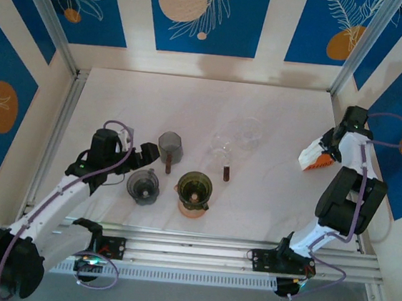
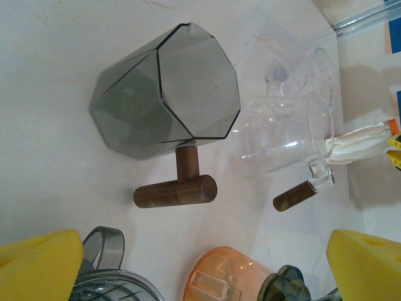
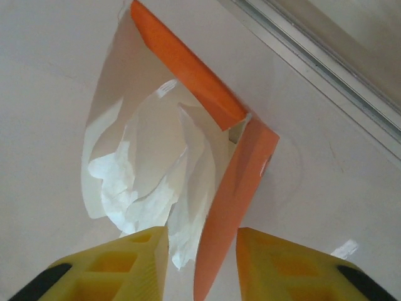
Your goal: Place the coffee filter in the dripper
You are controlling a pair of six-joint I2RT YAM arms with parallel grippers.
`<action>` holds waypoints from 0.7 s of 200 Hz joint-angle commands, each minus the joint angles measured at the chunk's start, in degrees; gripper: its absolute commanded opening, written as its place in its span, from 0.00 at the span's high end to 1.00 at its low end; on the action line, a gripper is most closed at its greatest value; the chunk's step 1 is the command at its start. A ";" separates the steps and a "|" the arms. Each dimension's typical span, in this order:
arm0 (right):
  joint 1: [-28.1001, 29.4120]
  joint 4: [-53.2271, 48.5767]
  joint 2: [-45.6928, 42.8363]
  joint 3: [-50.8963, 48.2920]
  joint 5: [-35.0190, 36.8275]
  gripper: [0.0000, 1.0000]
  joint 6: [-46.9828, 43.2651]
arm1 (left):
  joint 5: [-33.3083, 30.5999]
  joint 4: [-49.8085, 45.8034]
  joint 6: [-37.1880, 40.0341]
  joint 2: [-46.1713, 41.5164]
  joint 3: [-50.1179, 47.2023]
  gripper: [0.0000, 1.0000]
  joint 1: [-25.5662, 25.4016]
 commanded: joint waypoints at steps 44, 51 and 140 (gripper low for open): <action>-0.21 -0.03 2.28 1.57 -1.43 0.82 -2.01 | 1.03 0.23 0.80 0.24 -0.12 0.00 -0.56; -0.20 0.12 2.29 1.46 -1.78 0.84 -2.23 | 0.95 0.27 0.77 0.32 -0.13 0.00 -0.60; 7.08 -1.65 2.18 6.72 -2.58 0.94 -11.95 | 1.36 0.34 0.43 1.37 -0.07 0.00 -0.54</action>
